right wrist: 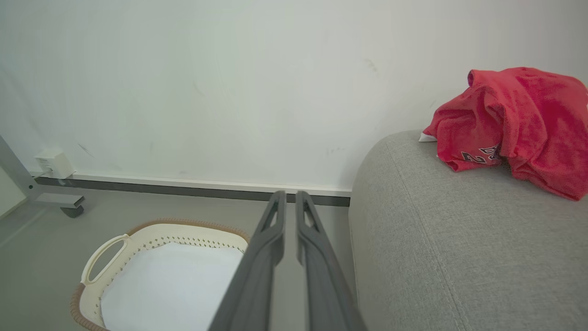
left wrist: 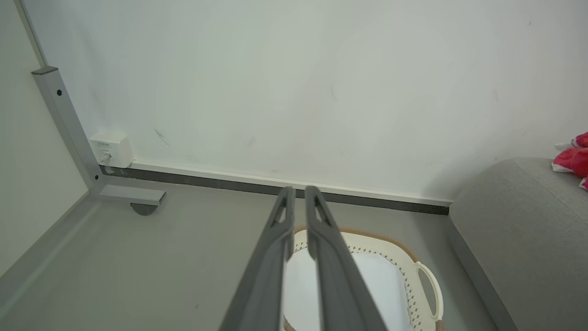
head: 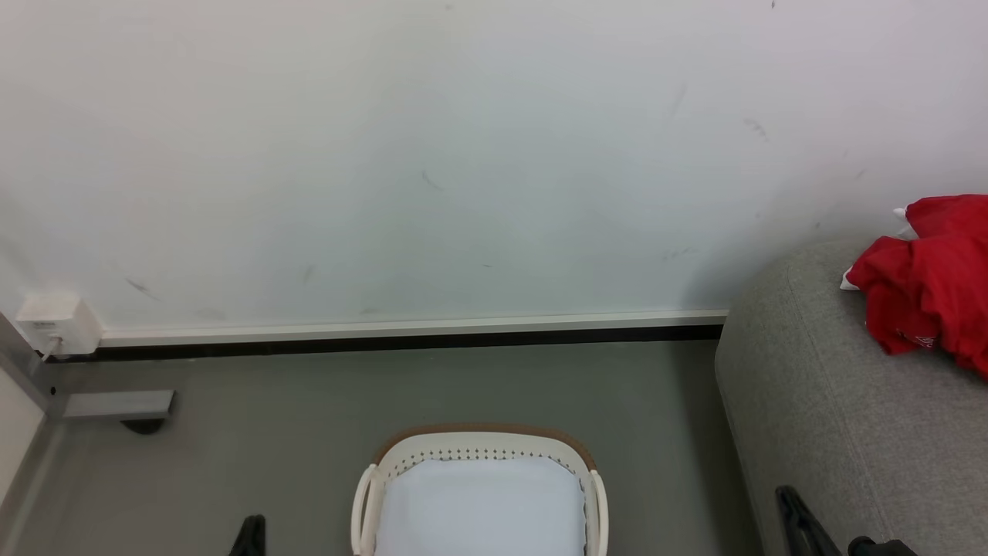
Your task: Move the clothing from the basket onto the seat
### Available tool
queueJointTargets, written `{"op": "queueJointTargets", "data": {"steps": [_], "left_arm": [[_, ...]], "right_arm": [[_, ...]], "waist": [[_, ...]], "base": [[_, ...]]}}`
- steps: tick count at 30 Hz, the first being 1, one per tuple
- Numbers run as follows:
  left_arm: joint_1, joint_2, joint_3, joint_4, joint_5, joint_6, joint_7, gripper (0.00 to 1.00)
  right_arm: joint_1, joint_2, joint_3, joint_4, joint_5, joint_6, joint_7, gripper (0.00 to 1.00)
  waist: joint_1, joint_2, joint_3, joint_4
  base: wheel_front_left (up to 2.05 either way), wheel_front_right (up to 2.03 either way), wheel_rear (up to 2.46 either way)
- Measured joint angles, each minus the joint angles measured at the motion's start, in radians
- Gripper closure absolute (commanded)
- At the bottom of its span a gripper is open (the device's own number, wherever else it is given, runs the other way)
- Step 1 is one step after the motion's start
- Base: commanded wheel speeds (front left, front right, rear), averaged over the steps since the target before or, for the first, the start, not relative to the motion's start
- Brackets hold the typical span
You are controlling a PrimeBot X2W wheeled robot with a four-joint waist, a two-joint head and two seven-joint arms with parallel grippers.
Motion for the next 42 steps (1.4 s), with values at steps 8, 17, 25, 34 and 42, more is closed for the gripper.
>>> {"op": "queueJointTargets", "data": {"steps": [8, 17, 25, 34, 42], "left_arm": [[-0.005, -0.004, 0.007, 0.025, -0.12, 0.0, 0.042, 1.0], [-0.026, -0.004, 0.007, 0.023, -0.284, 0.0, 0.079, 1.0], [-0.046, -0.004, 0.009, 0.022, -0.419, 0.0, 0.114, 1.0], [-0.068, -0.003, 0.011, 0.022, -0.557, 0.0, 0.145, 1.0], [-0.086, -0.003, 0.013, 0.022, -0.666, 0.0, 0.175, 1.0]], "right_arm": [[0.008, 0.005, -0.012, 0.008, 0.121, 0.0, 0.037, 1.0], [0.005, 0.005, -0.034, -0.012, 0.29, 0.0, 0.079, 1.0], [0.002, 0.005, -0.048, -0.029, 0.424, 0.0, 0.111, 1.0], [-0.014, 0.005, -0.067, -0.044, 0.56, 0.0, 0.145, 1.0], [-0.016, 0.004, -0.078, -0.056, 0.673, 0.0, 0.176, 1.0]], "waist": [[0.0, 0.0, 0.002, 0.001], [0.0, 0.0, 0.004, 0.002], [0.0001, 0.0, 0.007, 0.003], [0.0001, 0.0, 0.009, 0.004], [0.0001, 0.0, 0.011, 0.005]], "base": [[0.0, 0.0, 0.0], [0.0, 0.0, 0.0], [0.0, 0.0, 0.0], [0.0, 0.0, 0.0], [0.0, 0.0, 0.0]]}}
